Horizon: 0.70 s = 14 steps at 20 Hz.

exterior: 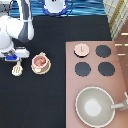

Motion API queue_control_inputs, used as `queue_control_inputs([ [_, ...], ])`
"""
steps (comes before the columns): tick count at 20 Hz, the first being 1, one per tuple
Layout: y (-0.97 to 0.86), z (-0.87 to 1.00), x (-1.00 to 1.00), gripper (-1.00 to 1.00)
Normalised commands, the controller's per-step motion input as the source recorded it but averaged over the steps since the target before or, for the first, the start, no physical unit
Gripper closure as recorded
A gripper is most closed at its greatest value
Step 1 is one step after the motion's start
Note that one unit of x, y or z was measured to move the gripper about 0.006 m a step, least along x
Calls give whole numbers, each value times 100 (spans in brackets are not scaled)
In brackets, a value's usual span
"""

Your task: Take the lid off the pot, put the pot on the plate, and use the tool to push the pot to the front of the table.

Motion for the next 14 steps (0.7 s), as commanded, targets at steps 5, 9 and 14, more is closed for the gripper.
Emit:
queue_control_inputs([
  [5, 1, 7, -13, 100],
  [9, 0, 13, -17, 100],
  [14, -1, 8, -32, 100],
])
